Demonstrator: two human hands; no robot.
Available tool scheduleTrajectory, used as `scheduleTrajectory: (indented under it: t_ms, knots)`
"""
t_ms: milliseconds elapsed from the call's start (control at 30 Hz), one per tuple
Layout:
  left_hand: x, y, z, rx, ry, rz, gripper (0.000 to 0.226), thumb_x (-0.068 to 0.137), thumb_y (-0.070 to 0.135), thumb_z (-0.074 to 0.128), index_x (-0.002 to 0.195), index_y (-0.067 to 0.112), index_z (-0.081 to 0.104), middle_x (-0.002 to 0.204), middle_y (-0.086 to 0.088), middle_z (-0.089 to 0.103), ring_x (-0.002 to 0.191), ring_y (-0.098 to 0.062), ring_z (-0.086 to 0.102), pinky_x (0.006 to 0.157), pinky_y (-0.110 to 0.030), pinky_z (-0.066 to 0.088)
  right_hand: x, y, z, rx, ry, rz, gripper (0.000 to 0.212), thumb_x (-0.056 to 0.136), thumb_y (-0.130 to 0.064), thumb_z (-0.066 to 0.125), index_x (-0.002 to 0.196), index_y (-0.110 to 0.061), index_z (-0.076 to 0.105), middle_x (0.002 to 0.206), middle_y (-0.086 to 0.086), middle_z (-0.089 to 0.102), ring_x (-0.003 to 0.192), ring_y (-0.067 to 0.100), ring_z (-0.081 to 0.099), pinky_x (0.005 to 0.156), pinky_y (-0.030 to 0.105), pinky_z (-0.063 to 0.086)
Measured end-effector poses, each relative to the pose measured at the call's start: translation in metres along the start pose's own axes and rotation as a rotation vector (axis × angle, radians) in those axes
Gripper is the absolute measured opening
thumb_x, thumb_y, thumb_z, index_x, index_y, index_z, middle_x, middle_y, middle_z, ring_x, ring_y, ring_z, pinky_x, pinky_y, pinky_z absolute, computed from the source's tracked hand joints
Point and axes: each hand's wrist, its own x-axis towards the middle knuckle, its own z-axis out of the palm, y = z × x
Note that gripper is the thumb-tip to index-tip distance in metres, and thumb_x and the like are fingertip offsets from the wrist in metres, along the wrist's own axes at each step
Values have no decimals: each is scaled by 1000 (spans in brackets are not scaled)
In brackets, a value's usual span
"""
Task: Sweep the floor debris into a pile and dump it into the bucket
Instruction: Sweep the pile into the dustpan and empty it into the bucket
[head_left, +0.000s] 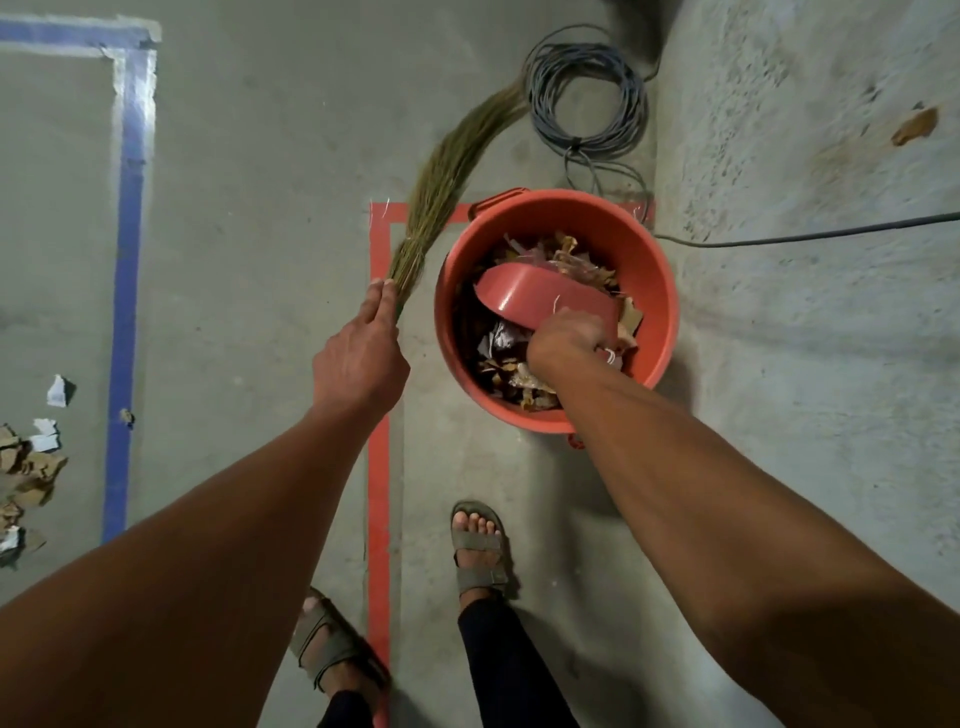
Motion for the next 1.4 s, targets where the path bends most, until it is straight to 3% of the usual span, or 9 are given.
scheduleTrajectory:
  t_ms: [167,300,433,533,600,700,800,1033,1400]
  knots:
    - [-11,-11,16,-6,-1,11,63,110,24,36,165,31,7,172,11,13,125,-33,60,60,-32,42,-3,-15,45,150,-33,-32,33,96,-16,63,126,-4,67,122,10,68,110,27,68,61,35,47]
    - [-24,-14,2,6,-12,9,65,109,23,39,165,31,7,172,13,12,122,-33,61,62,-34,45,-32,-7,63,355,-2,-49,26,100,-15,56,118,-3,71,112,13,72,96,28,70,67,37,50]
    - [-33,-14,-19,7,-15,20,68,108,18,41,165,31,8,172,13,12,121,-33,62,63,-35,48,-60,43,46,692,-57,-7,25,95,-9,53,114,0,68,111,14,70,91,30,70,75,34,58]
    - [-39,-8,-35,3,-16,20,69,107,15,40,165,31,8,172,13,12,120,-34,62,62,-35,48,-94,93,27,1092,-200,5,13,94,0,60,102,-4,68,87,7,62,62,14,59,40,17,47]
    - [-42,-6,-43,1,-9,33,68,107,16,40,165,31,8,172,12,12,120,-35,62,63,-36,50,-115,123,15,1251,-271,-16,10,95,0,62,90,-8,66,74,4,58,49,11,52,37,20,42]
    - [-44,-5,-48,-3,-3,53,65,109,21,38,165,32,8,172,12,12,120,-35,62,66,-38,51,-113,148,4,1091,-441,-21,17,102,-15,63,87,-8,63,54,0,49,42,9,37,37,21,33]
    - [-44,-3,-48,1,1,67,63,109,24,36,165,32,9,172,12,14,119,-35,62,64,-36,47,-94,157,6,1158,-563,23,22,105,-24,61,87,-11,59,54,-3,44,43,7,31,37,21,31]
    - [-37,-6,-24,34,-14,71,64,109,23,38,165,33,8,172,14,14,118,-35,63,66,-38,50,-21,106,25,1205,-827,5,33,109,-19,53,76,-11,52,53,-5,39,37,4,30,34,16,30]
    - [-20,7,8,17,-32,23,61,110,23,36,165,32,12,171,13,16,125,-37,59,82,-48,56,47,97,46,1211,-871,44,38,109,-19,51,72,-14,46,50,-6,34,35,5,28,34,16,28]
